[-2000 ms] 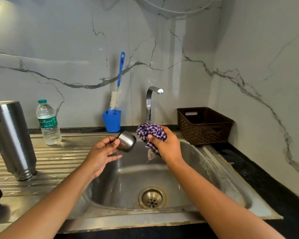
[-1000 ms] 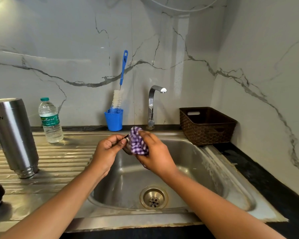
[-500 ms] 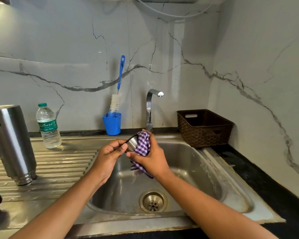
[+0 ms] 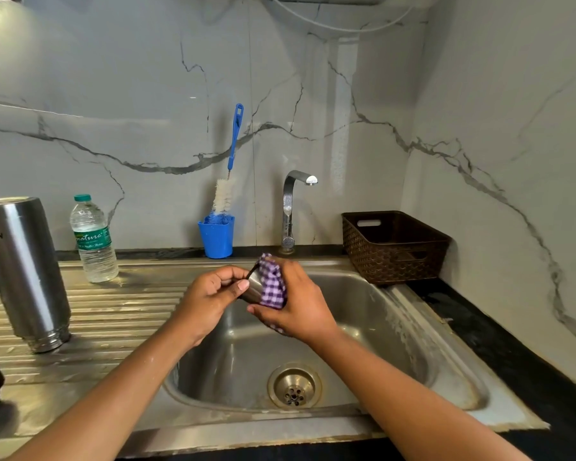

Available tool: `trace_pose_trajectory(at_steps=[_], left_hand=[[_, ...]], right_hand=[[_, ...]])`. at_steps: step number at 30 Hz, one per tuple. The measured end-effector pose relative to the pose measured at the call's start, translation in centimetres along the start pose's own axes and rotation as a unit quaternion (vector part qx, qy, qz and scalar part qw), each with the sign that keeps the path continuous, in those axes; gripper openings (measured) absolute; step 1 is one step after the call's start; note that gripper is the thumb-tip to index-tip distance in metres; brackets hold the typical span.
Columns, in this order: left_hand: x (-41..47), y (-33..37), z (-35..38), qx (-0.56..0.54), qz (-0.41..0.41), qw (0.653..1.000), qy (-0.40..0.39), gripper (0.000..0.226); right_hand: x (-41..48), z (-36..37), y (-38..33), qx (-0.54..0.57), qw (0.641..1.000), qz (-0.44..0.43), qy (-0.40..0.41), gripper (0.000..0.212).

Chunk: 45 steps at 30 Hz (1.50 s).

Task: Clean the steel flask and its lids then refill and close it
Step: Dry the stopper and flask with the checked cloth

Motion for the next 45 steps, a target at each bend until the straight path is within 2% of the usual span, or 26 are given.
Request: trace_pose_trajectory(at_steps=[1, 3, 4, 5, 6, 7, 9, 10, 11, 13, 15, 17, 18, 19, 22, 24, 28, 32, 34, 36, 38, 39, 40, 42, 44, 45], left_hand=[[0.0, -0.1, -0.1, 0.005, 0.007, 1.000, -0.001, 0.030], [-0.1, -0.1, -0.3, -0.003, 0.013, 1.000, 0.003, 0.038], [-0.1, 0.0, -0.3, -0.011, 0.018, 1.000, 0.005, 0.039], [-0.1, 0.0, -0.3, -0.013, 0.024, 1.000, 0.010, 0.037], [-0.1, 0.1, -0.3, -0.007, 0.028, 0.999, 0.016, 0.034], [0.0, 0.2, -0.5, 0.003, 0.031, 0.999, 0.026, 0.028], [0.1, 0.2, -0.8, 0.022, 0.035, 0.998, 0.040, 0.022], [0.1, 0.3, -0.7, 0.033, 0.038, 0.998, 0.041, 0.021], [0.1, 0.4, -0.6, 0.044, 0.044, 0.997, 0.040, 0.020], [0.0, 0.6, -0.4, 0.061, 0.059, 0.996, 0.035, 0.019], [-0.2, 0.8, -0.1, 0.067, 0.073, 0.995, 0.026, 0.019], [-0.2, 1.1, -0.1, 0.069, 0.084, 0.994, 0.015, 0.022], [-0.3, 1.2, -0.1, 0.071, 0.086, 0.994, 0.009, 0.026], [-0.4, 1.3, 0.0, 0.067, 0.083, 0.994, 0.003, 0.027], [-0.5, 1.5, 0.5, 0.013, 0.048, 0.999, -0.020, 0.019], [-0.5, 1.5, 0.6, 0.005, 0.033, 0.999, -0.008, 0.019], [-0.2, 1.1, 0.2, -0.006, -0.005, 0.999, 0.039, 0.022], [-0.2, 1.2, 0.2, 0.005, 0.004, 0.999, 0.035, 0.026], [-0.3, 1.2, 0.0, 0.028, 0.011, 0.999, 0.022, 0.026], [-0.3, 1.0, -0.2, 0.071, 0.025, 0.997, 0.011, 0.027], [-0.3, 0.9, -0.4, 0.098, 0.038, 0.994, 0.014, 0.027], [-0.2, 0.9, -0.3, 0.105, 0.041, 0.994, 0.015, 0.027], [-0.2, 0.9, -0.2, 0.110, 0.044, 0.993, 0.016, 0.026], [-0.2, 1.2, 0.1, 0.108, 0.048, 0.993, 0.021, 0.024], [-0.1, 1.3, -0.2, 0.094, 0.049, 0.994, 0.032, 0.022], [-0.1, 1.3, -0.4, 0.092, 0.049, 0.994, 0.037, 0.022]], right_hand=[[-0.1, 0.7, 0.9, 0.165, 0.980, 0.094, -0.066, 0.074], [-0.7, 2.0, 1.7, 0.428, 0.868, 0.202, -0.150, 0.074], [-0.7, 2.2, 2.0, 0.485, 0.832, 0.215, -0.161, 0.072], [-0.7, 2.2, 2.1, 0.505, 0.820, 0.214, -0.165, 0.071], [-0.6, 2.0, 2.0, 0.491, 0.832, 0.206, -0.157, 0.071], [-0.5, 1.6, 1.7, 0.430, 0.871, 0.192, -0.138, 0.072], [-0.3, 0.5, 0.8, 0.189, 0.971, 0.124, -0.072, 0.078], [-0.2, 0.0, 0.0, 0.052, 0.996, 0.067, -0.027, 0.082], [-0.3, -0.2, -0.8, -0.038, 0.999, 0.017, 0.008, 0.086], [-0.3, -0.3, -1.1, -0.068, 0.997, -0.007, 0.030, 0.088], [-0.4, -0.3, -0.2, 0.093, 0.993, 0.071, -0.010, 0.079], [-0.7, 0.7, 0.6, 0.314, 0.933, 0.160, -0.072, 0.063], [-0.7, 0.8, 0.9, 0.356, 0.915, 0.176, -0.076, 0.058], [-0.6, 0.5, 1.0, 0.348, 0.920, 0.169, -0.065, 0.055], [0.0, -1.3, 0.3, 0.148, 0.986, 0.076, 0.012, 0.060], [0.0, -1.4, -0.7, -0.012, 0.999, -0.013, 0.038, 0.075], [-0.3, -1.2, -1.6, -0.206, 0.963, -0.144, 0.092, 0.083], [-0.6, -1.0, -2.2, -0.276, 0.933, -0.201, 0.116, 0.083], [-0.3, -0.8, -1.6, -0.219, 0.959, -0.152, 0.092, 0.081], [0.2, -0.4, 0.1, -0.016, 1.000, 0.003, -0.010, 0.075], [-0.1, 0.7, 1.8, 0.224, 0.959, 0.135, -0.108, 0.069], [-0.2, 0.6, 2.0, 0.253, 0.950, 0.139, -0.118, 0.068], [-0.2, 0.2, 1.8, 0.214, 0.964, 0.116, -0.103, 0.068], [0.0, -0.8, 0.7, 0.026, 0.999, 0.010, -0.027, 0.071], [0.0, -1.0, -0.9, -0.112, 0.987, -0.098, 0.050, 0.077], [-0.1, -0.7, -1.1, -0.120, 0.985, -0.104, 0.064, 0.078]])
Point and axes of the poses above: each hand's wrist, its own x-axis towards the middle knuckle, its own z-axis out of the palm, y = z × x, the point moved 7 cm from there along x, towards the middle knuckle, and after that the axes turned 3 degrees about z, right-handed, at the moved point
